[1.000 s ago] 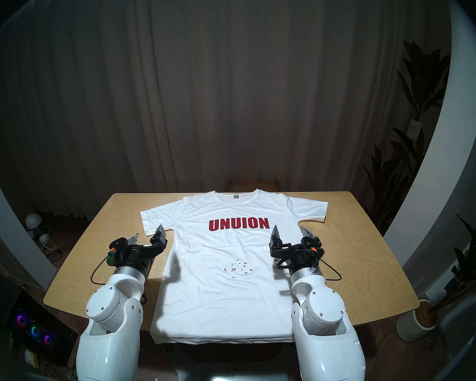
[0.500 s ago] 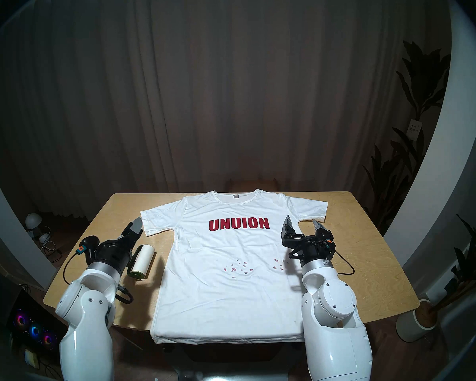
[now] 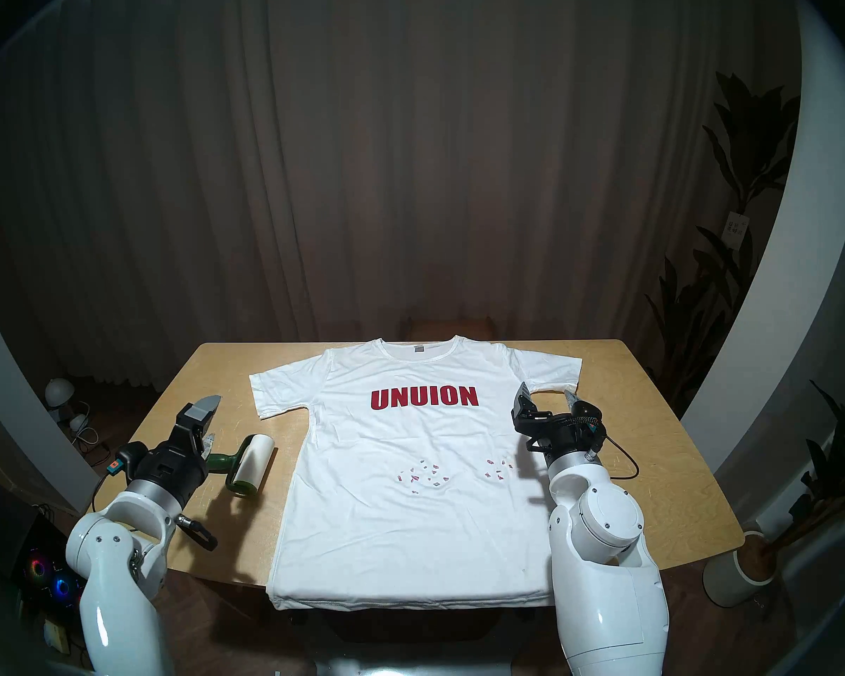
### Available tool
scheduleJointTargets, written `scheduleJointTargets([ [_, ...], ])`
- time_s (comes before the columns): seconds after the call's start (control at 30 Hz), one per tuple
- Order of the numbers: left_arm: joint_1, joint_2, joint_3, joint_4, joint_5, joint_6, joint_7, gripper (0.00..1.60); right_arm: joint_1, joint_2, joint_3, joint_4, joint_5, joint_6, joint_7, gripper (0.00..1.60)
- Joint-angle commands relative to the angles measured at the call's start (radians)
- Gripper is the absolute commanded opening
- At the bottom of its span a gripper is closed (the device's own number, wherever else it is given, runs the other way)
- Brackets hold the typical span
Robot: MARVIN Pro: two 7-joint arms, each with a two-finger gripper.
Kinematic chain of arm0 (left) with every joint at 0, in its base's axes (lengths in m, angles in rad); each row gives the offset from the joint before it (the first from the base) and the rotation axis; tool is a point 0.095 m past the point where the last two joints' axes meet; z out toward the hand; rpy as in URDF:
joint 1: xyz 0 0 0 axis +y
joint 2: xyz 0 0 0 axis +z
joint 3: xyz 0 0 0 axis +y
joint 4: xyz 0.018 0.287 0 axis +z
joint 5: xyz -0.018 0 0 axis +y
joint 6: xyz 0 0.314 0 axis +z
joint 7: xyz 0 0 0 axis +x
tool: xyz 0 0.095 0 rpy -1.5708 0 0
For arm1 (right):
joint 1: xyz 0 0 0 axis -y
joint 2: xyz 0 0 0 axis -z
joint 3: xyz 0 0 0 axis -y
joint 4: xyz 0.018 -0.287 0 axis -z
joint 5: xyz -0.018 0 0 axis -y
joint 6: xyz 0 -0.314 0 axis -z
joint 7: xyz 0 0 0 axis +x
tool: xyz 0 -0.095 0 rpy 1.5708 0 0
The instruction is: Use the fur roller to clean a top
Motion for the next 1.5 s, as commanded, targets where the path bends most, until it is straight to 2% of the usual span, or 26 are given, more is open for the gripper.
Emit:
scheduleJointTargets([
  [0.0,-0.033,0.006,-0.037,-0.001,-0.188,0.059,0.054,1.60,0.068,0.020,0.027,-0.009,0.026,0.027,0.008,1.60],
  [0.17,-0.037,0.005,-0.062,0.000,-0.289,0.066,0.170,1.60,0.067,0.041,0.043,-0.018,0.042,0.049,0.033,1.60],
  [0.43,-0.024,-0.002,-0.077,-0.068,-0.330,0.015,0.362,1.60,0.043,0.064,0.066,-0.035,0.055,0.061,0.065,1.60],
  [0.53,-0.020,-0.004,-0.080,-0.074,-0.351,0.009,0.388,1.60,0.042,0.065,0.070,-0.034,0.056,0.060,0.067,1.60],
  [0.57,-0.020,-0.005,-0.084,-0.062,-0.384,-0.002,0.402,1.60,0.043,0.066,0.074,-0.032,0.058,0.059,0.071,1.60],
  [0.67,-0.024,-0.002,-0.081,-0.040,-0.403,-0.013,0.428,1.60,0.048,0.066,0.081,-0.027,0.063,0.057,0.074,1.60],
  [0.73,-0.022,-0.002,-0.079,-0.029,-0.409,-0.017,0.425,1.60,0.051,0.068,0.083,-0.022,0.065,0.053,0.078,1.60],
  [0.77,-0.018,-0.005,-0.076,-0.011,-0.398,-0.018,0.391,1.60,0.056,0.070,0.087,-0.013,0.069,0.045,0.084,1.60],
  [0.87,-0.012,-0.008,-0.072,0.001,-0.388,-0.024,0.365,1.60,0.062,0.074,0.090,-0.005,0.074,0.035,0.093,1.60],
  [0.93,-0.003,-0.013,-0.064,0.008,-0.339,-0.022,0.304,1.60,0.069,0.078,0.092,0.004,0.075,0.031,0.098,1.60],
  [1.0,0.001,-0.015,-0.066,0.004,-0.337,-0.016,0.297,1.60,0.073,0.079,0.092,0.009,0.074,0.031,0.098,1.60],
  [1.17,0.037,-0.031,-0.063,0.017,-0.264,-0.055,0.193,1.60,0.096,0.083,0.086,0.034,0.065,0.012,0.098,1.60],
  [1.47,0.018,-0.024,-0.051,0.084,-0.221,-0.091,0.183,1.60,0.106,0.084,0.078,0.051,0.053,0.004,0.092,1.60],
])
